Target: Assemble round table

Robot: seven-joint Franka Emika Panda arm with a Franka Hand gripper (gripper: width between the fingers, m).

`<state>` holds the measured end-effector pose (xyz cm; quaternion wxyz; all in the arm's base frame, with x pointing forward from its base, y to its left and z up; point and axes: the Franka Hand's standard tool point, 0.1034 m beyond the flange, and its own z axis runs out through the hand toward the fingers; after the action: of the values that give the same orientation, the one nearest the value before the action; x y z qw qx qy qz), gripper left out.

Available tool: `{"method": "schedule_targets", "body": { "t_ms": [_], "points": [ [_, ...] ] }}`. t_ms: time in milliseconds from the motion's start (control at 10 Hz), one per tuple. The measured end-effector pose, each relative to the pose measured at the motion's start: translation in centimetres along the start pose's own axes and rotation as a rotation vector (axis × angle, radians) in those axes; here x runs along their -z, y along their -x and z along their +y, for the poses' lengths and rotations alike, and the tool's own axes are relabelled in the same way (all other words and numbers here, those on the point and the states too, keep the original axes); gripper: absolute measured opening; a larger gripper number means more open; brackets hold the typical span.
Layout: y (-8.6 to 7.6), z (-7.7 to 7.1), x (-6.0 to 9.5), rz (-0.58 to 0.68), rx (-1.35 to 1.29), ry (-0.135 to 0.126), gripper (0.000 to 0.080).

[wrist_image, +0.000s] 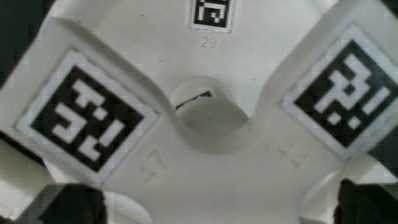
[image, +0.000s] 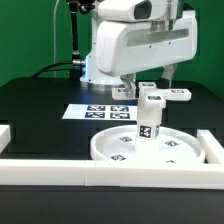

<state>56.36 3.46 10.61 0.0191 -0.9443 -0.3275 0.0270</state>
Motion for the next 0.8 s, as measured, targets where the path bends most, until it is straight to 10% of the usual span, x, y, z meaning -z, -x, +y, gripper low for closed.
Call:
{"method": "schedule_targets", "body": {
  "t_ms": [800],
  "points": [
    [0.20, 0.19, -0.12, -0.002, -0.045, -0.001, 0.0441]
  ]
}}
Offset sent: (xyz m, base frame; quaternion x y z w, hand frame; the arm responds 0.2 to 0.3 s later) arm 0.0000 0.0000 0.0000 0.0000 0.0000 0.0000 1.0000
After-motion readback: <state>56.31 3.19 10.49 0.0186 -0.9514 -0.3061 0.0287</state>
